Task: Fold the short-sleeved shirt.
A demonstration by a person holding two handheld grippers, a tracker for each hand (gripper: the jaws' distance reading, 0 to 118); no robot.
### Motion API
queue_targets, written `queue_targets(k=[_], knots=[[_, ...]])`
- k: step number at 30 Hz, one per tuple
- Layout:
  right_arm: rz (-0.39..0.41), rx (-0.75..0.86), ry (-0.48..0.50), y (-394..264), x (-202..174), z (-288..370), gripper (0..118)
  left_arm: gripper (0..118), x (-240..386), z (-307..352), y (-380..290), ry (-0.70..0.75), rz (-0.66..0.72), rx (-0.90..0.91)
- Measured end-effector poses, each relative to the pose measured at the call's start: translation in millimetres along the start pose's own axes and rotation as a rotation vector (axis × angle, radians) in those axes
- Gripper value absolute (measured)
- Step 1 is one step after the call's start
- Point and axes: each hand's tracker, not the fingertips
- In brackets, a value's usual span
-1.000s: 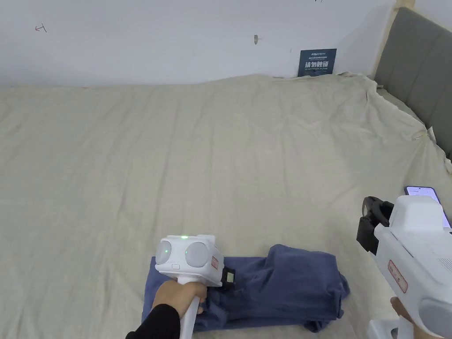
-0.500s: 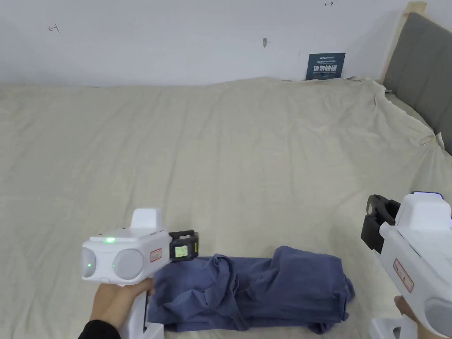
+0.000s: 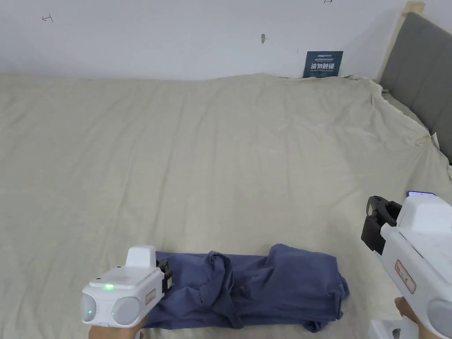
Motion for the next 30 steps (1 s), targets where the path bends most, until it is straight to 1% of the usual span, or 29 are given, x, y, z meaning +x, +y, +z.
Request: queue_targets(k=[1,4,8,13,16,18,20,23,30], knots=[[0.005,-0.003,-0.002,0,0,0,0,0,-2,-14,-8,-0.009,-0.001,-0.010],[0.013,-0.006,-0.005,0,2,0,0,0,18,-24,-21,-0.029,-0.021,-0.043],[0.007,-0.009,-0.015,-1,7,1,0,0,48,-30,-28,-0.055,-0.047,-0.070],[0.005,-0.016,-0.026,-3,14,3,0,0,83,-28,-25,-0.108,-0.068,-0.063],[0.004,-0.021,-0.033,-4,19,5,0,0,104,-30,-25,-0.116,-0.097,-0.061],[0.000,-0.019,-0.039,-4,22,6,0,0,103,-38,-24,-0.130,-0.113,-0.057],[-0.002,-0.019,-0.045,-4,25,7,0,0,113,-37,-23,-0.182,-0.117,-0.069],[-0.005,-0.018,-0.053,-4,28,9,0,0,130,-34,-29,-0.182,-0.151,-0.070],[-0.008,-0.011,-0.056,-4,30,14,0,0,118,-24,-21,-0.190,-0.091,-0.083]])
